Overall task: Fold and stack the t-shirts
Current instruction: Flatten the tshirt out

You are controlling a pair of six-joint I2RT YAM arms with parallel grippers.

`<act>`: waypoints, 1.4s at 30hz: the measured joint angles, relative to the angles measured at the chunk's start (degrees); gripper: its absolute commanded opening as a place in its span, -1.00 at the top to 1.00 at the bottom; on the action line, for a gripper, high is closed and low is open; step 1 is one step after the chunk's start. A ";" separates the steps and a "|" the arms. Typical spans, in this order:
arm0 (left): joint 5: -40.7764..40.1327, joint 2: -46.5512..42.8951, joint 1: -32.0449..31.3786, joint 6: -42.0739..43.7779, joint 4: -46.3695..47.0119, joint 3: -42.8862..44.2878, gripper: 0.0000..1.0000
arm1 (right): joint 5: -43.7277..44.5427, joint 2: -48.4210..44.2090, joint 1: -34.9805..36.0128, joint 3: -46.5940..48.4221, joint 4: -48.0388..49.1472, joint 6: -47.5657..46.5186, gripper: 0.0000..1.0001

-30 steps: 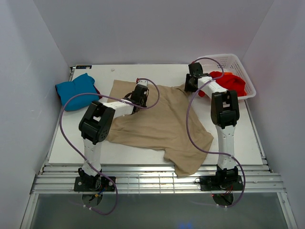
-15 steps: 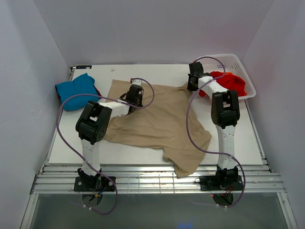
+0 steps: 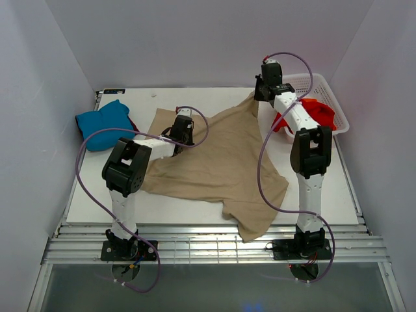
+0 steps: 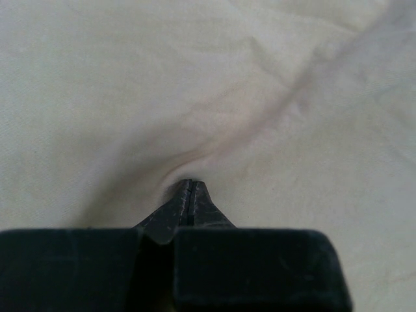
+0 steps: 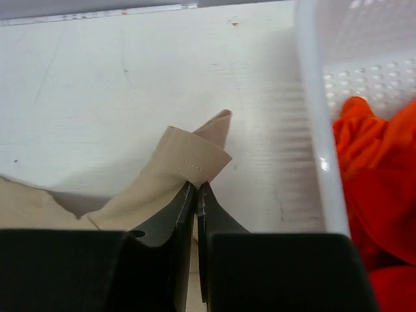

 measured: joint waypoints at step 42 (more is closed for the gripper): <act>4.39 -3.61 0.70 -1.84 7.58 -7.89 1.00 | -1.66 10.93 2.16 -1.53 14.14 -4.39 0.24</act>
